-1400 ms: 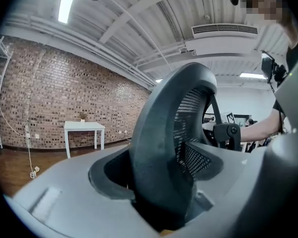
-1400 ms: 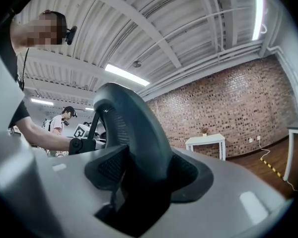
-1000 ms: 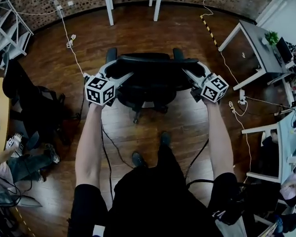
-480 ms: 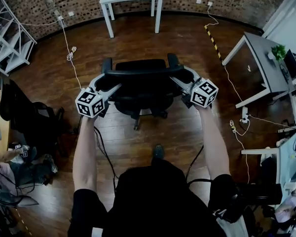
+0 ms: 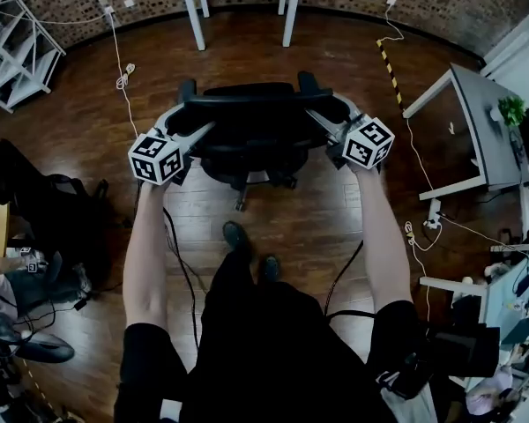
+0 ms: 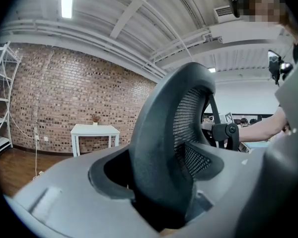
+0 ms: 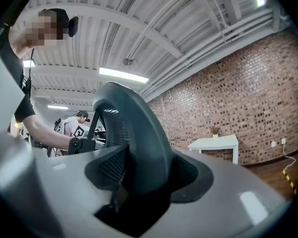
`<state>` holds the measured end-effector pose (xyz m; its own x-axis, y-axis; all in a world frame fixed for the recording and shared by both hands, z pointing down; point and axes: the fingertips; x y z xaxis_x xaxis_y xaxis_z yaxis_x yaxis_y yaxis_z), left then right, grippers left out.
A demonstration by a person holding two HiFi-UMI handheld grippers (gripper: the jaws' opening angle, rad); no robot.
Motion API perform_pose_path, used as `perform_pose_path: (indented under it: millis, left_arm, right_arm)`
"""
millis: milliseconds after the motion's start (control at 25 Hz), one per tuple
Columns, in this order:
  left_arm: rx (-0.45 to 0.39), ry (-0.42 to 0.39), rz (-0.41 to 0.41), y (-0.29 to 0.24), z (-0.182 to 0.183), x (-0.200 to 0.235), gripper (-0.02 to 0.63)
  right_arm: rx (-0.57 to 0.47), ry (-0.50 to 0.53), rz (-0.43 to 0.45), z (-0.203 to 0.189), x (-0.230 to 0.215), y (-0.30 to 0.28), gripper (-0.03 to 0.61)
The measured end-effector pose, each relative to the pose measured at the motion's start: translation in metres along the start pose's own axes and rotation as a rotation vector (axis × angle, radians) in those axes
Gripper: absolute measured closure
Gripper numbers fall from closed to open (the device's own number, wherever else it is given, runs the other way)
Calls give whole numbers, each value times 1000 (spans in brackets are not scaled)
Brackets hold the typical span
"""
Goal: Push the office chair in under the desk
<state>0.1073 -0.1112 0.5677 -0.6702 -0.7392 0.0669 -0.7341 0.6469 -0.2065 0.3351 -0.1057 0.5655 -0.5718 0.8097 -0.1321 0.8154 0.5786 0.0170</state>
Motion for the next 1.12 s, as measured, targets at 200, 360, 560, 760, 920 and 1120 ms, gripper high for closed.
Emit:
perform_pose_path:
  millis: [200, 360, 560, 760, 920, 1120]
  left_arm:
    - [-19, 5, 7, -14, 4, 50, 180]
    - [-38, -13, 11, -24, 17, 79, 179]
    - [-58, -40, 17, -34, 34, 98, 183]
    - [-71, -55, 27, -40, 34, 138, 186]
    - [-88, -65, 43, -52, 34, 157, 190]
    - [-98, -42, 59, -104, 30, 170, 190]
  right_arm:
    - [8, 5, 0, -2, -30, -48, 330]
    - [14, -6, -15, 2, -51, -72, 328]
    - [13, -2, -21, 12, -73, -88, 325]
    - [5, 10, -5, 7, -94, -125, 325]
    - [2, 24, 6, 1, -117, -141, 325]
    - [18, 26, 28, -3, -169, -146, 325]
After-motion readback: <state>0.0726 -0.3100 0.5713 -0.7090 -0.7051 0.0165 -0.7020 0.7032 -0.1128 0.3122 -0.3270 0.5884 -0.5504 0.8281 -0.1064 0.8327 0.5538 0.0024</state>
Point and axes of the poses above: the fingertips, and each gripper's own axes: y backward along the fingers, x to its left, z out of its top, and after that the axes turned 7 degrees about x, right-handed
